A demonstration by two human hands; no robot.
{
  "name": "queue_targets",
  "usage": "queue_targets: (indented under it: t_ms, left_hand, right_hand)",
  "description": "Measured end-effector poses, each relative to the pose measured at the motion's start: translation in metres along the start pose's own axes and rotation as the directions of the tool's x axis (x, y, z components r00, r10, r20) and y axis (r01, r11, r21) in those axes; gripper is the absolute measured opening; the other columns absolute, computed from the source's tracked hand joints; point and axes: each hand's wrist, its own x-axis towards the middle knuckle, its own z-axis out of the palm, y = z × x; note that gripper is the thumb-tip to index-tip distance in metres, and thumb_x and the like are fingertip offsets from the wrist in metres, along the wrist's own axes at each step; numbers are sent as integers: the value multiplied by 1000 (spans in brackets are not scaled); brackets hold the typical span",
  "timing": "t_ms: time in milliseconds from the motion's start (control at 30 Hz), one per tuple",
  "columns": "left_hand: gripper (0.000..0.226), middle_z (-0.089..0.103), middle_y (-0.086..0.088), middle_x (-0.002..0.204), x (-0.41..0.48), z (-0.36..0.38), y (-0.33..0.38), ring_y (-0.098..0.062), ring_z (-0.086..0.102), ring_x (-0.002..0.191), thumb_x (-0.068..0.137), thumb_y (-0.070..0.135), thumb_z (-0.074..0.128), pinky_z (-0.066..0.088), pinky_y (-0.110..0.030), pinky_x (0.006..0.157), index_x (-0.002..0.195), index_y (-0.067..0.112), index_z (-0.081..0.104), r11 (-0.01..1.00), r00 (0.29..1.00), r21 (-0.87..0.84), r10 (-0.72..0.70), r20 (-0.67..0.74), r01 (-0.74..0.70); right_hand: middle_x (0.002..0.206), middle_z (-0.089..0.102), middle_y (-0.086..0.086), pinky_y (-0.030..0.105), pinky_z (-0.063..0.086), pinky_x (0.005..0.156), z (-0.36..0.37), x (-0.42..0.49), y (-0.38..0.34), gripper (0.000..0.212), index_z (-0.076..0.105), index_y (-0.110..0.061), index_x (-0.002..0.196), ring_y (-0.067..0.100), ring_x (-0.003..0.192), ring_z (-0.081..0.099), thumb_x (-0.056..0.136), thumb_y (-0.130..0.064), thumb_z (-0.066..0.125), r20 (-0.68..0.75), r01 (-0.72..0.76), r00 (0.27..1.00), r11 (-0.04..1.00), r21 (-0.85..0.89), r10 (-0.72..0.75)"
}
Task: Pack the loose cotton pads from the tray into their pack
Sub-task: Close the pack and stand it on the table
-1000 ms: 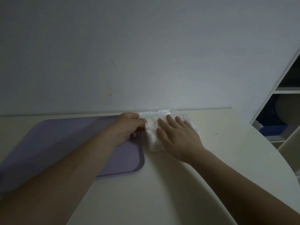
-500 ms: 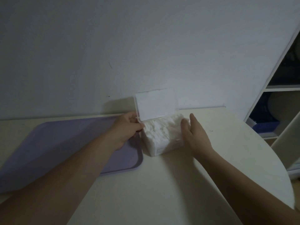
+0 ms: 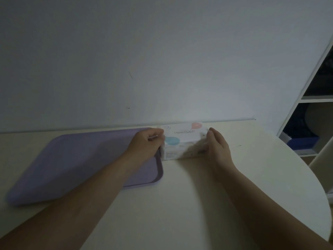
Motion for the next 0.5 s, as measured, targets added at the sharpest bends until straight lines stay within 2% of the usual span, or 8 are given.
queue_targets:
  t_ms: [67, 167, 267, 367, 400, 500]
  left_hand:
    - [28, 73, 5, 118, -4, 2, -1, -10, 71, 107, 94, 23, 71, 54, -33, 104, 123, 22, 72, 996, 999, 82, 34, 8, -35]
    - [35, 72, 2, 122, -9, 6, 0, -8, 68, 108, 96, 23, 70, 52, -29, 104, 130, 18, 68, 990, 998, 123, 66, -9, -64]
    - [37, 70, 6, 122, -11, 7, 1, -6, 67, 109, 97, 24, 68, 50, -27, 105, 133, 19, 67, 985, 997, 159, 73, -10, -71]
    - [34, 70, 9, 120, -12, 9, 0, -3, 67, 107, 98, 24, 65, 49, -21, 101, 132, 22, 68, 975, 997, 207, 81, 10, -81]
    - [33, 70, 10, 119, -12, 9, 0, -1, 67, 106, 98, 24, 64, 49, -19, 98, 130, 23, 69, 972, 996, 218, 87, 16, -88]
    - [33, 71, 11, 119, -10, 7, -2, -2, 67, 107, 98, 25, 63, 48, -16, 96, 130, 24, 69, 966, 996, 243, 87, 35, -93]
  right_hand:
    - [145, 54, -13, 25, 35, 104, -1, -2, 3, 46, 50, -22, 149, 7, 132, 48, 106, -38, 45, -21, 36, 999, 999, -17, -36]
    - [145, 55, -14, 24, 36, 102, -2, -4, 5, 46, 50, -23, 149, 6, 130, 50, 105, -38, 47, -31, 58, 998, 998, -12, -58]
    - [140, 59, -14, 22, 40, 101, -3, -3, 9, 44, 52, -25, 146, 6, 129, 53, 104, -36, 50, -36, 46, 998, 999, 1, -46]
    - [125, 59, -22, 9, 38, 87, -3, -2, 11, 40, 53, -25, 143, -2, 116, 55, 104, -30, 50, -42, 64, 997, 998, -11, -64]
    - [125, 59, -22, 11, 39, 89, -3, -2, 11, 40, 53, -25, 143, 0, 117, 54, 104, -29, 49, -44, 66, 997, 998, -19, -67]
    - [141, 57, -15, 25, 39, 108, -2, -3, 12, 43, 50, -24, 147, 7, 131, 50, 105, -33, 47, -34, 80, 996, 995, -53, -82]
